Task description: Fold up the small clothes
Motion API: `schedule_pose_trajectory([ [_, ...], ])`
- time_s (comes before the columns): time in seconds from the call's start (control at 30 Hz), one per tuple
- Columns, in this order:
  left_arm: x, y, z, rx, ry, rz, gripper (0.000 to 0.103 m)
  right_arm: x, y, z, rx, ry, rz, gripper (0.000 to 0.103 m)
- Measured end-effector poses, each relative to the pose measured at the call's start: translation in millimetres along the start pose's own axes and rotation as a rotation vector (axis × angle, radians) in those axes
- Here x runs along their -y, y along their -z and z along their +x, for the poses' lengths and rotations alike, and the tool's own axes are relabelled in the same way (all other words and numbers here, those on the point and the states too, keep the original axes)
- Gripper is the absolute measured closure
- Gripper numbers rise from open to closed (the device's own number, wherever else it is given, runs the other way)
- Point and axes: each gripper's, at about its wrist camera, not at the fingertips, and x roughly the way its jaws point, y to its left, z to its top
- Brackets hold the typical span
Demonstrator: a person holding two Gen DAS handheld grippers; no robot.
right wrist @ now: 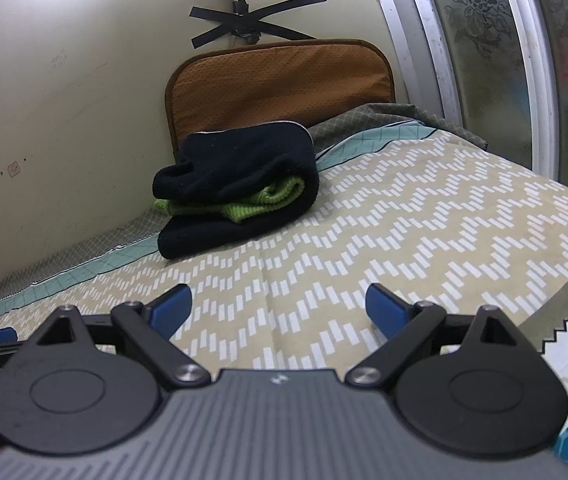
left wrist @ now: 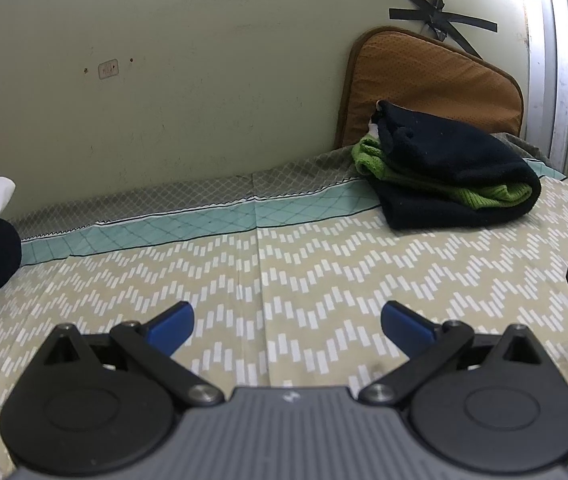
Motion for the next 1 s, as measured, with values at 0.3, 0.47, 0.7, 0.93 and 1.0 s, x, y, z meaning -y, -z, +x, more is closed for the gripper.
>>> schedule_pose_trajectory([
  [0.3,-0.7,-0.1,0.2,-0.002,0.004,-0.001,0.000,-1.0,-0.3,-0.9,0.002,-0.002,-0.006,0.008],
  [0.47,-0.8,0.0,0.2,-0.003,0.005,-0.002,0.000,-0.6,-0.7,-2.1,0.012,-0.006,-0.005,0.008],
  [0.7,-0.6,-0.1,-0.1,-0.001,0.003,-0.002,0.000,-0.7,-0.9,-3.7,0.017,-0.008,-0.004,0.008],
  [0.93,-0.5,0.2,0.1,-0.002,0.003,-0.002,0.000,-1.2,-1.0,-4.5,0.018,-0.012,-0.008,0.008],
  [1.0,-0.1,0.4,-0.2,-0.001,0.003,0.000,0.000,-1.6,-1.1,-4.6,0.017,-0.014,-0.011,0.008],
])
